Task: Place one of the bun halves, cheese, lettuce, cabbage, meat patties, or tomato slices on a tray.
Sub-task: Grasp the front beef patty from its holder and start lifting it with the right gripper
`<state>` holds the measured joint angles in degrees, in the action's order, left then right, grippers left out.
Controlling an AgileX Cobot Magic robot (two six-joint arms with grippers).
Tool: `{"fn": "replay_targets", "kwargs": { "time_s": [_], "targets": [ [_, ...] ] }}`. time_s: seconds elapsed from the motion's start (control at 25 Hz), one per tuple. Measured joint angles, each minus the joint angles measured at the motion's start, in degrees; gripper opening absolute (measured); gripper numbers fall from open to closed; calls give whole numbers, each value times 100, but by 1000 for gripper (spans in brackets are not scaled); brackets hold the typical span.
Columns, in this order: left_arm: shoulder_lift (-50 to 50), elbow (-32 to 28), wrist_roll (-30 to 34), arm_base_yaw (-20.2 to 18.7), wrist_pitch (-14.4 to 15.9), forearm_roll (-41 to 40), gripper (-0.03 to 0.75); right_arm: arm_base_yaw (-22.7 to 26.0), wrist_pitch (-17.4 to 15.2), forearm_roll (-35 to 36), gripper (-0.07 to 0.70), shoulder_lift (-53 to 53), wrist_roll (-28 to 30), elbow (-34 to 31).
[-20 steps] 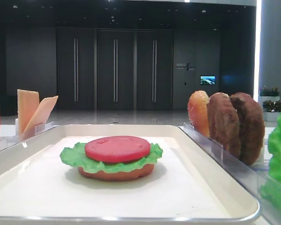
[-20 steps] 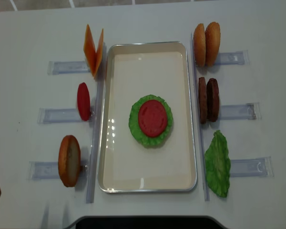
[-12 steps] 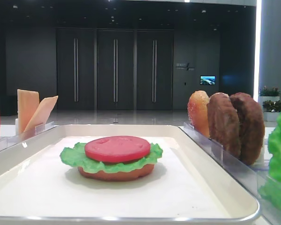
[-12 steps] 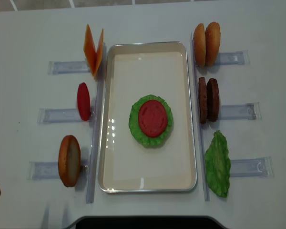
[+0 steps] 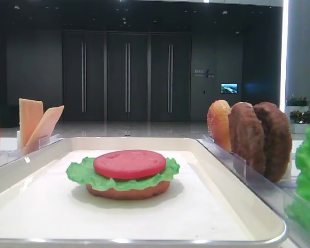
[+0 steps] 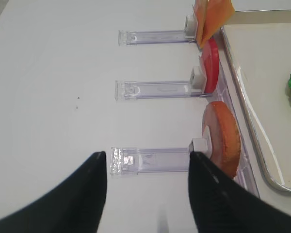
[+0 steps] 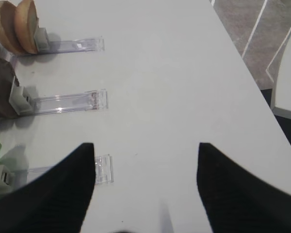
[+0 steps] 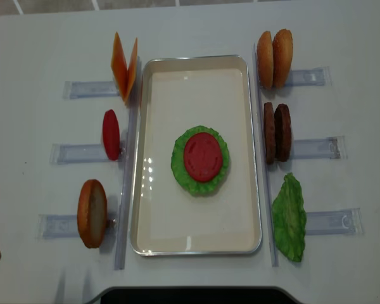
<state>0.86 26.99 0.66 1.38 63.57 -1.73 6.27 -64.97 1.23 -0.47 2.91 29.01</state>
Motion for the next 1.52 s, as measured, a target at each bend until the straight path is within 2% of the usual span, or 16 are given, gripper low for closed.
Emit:
{"fn": "replay_targets", "kwargs": {
  "time_s": [0.2, 0.36, 0.56, 0.68, 0.88, 1.16, 1.28, 1.52],
  "targets": [
    [0, 0, 0, 0, 0, 0, 408, 0, 0, 0, 430, 0, -13, 0],
    [0, 0, 0, 0, 0, 0, 408, 0, 65, -57, 391, 279, -213, 39],
    [0, 0, 0, 0, 0, 0, 408, 0, 719, -78, 380, 2644, -322, 580],
    [0, 0, 0, 0, 0, 0, 408, -33, 838, -123, 379, 4199, -359, 1286],
    [0, 0, 0, 0, 0, 0, 408, -225, 664, -310, 379, 6357, -458, 2718],
    [0, 0, 0, 0, 0, 0, 408, -391, 166, -403, 374, 7973, -577, 3987],
    [0, 0, 0, 0, 0, 0, 408, -963, -36, -430, 373, 8204, -865, 4200],
    [0, 0, 0, 0, 0, 0, 408, -2975, -168, -616, 373, 8605, -2196, 4525]
  ]
}}
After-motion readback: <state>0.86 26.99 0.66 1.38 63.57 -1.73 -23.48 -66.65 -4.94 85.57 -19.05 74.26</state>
